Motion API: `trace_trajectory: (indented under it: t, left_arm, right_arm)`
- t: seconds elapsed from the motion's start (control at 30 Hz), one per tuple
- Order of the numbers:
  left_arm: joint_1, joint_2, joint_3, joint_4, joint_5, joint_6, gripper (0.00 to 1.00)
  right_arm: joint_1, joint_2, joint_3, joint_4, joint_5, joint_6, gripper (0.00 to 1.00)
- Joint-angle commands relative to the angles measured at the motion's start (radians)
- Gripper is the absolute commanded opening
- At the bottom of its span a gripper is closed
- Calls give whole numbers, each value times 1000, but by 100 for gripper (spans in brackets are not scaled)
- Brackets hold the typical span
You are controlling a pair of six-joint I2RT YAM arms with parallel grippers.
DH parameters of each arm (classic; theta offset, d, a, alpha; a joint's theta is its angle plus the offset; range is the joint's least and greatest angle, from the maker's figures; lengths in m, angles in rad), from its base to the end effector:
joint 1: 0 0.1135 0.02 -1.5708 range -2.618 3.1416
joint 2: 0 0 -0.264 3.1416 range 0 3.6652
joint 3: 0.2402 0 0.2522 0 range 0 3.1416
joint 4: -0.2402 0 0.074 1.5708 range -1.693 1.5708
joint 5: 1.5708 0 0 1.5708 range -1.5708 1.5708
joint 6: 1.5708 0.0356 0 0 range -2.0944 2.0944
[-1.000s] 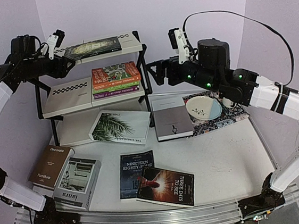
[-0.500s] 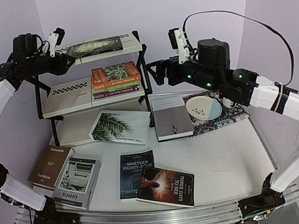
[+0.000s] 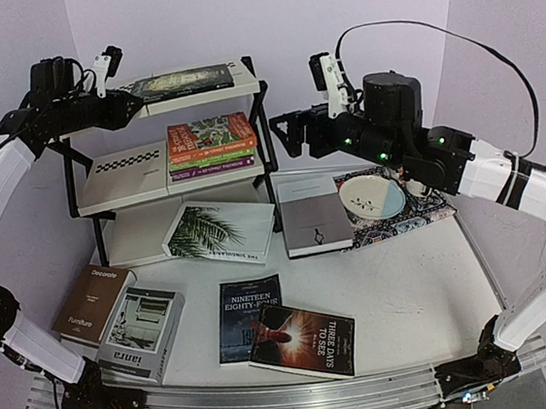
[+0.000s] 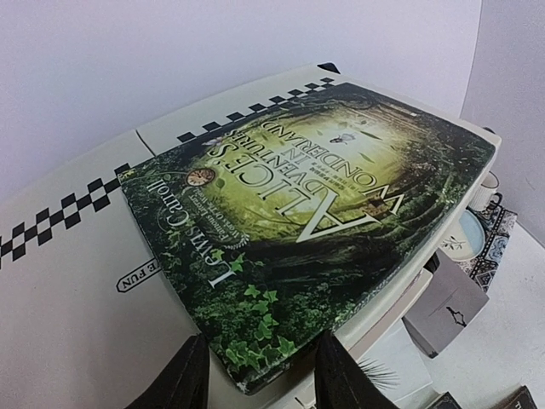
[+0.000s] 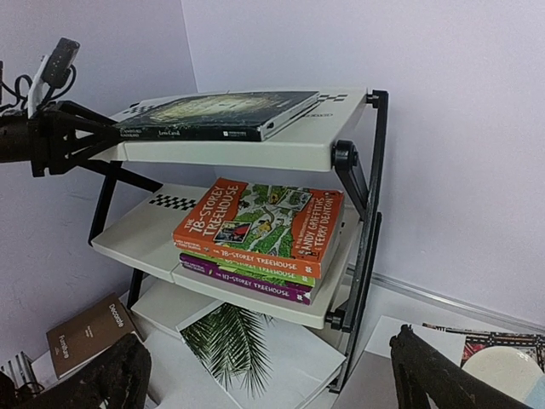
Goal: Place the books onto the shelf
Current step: Adjust the book on the shelf.
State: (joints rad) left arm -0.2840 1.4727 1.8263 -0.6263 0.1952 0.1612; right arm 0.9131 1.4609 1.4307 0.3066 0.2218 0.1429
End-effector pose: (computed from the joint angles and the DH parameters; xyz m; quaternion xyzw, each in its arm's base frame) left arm 0.2938 -0.0930 0.4880 0.2325 0.7603 -0.1144 0.5957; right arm 0.2154 0.2661 0.4582 -0.1433 0.5885 0.3418 0.7185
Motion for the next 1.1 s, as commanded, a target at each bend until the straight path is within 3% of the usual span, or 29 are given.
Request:
trace_trajectory:
  t: [0.0,0.77,0.97,1.07]
  left_arm:
    - [-3,22,44,30,47,-28,42]
    - [-71,117,117,46,28,-25,33]
    - [-79,122,122,48,14,-20,35]
    - [-80,103,114,48,-20,-19,44]
  right_arm:
    - [0,-49,-1,33,20,-9,98]
    - [0,-68,-4,10,42,-34,98]
    - [0,-64,1,7,44,-38,98]
    - [-1,-65,2,0,44,-39,98]
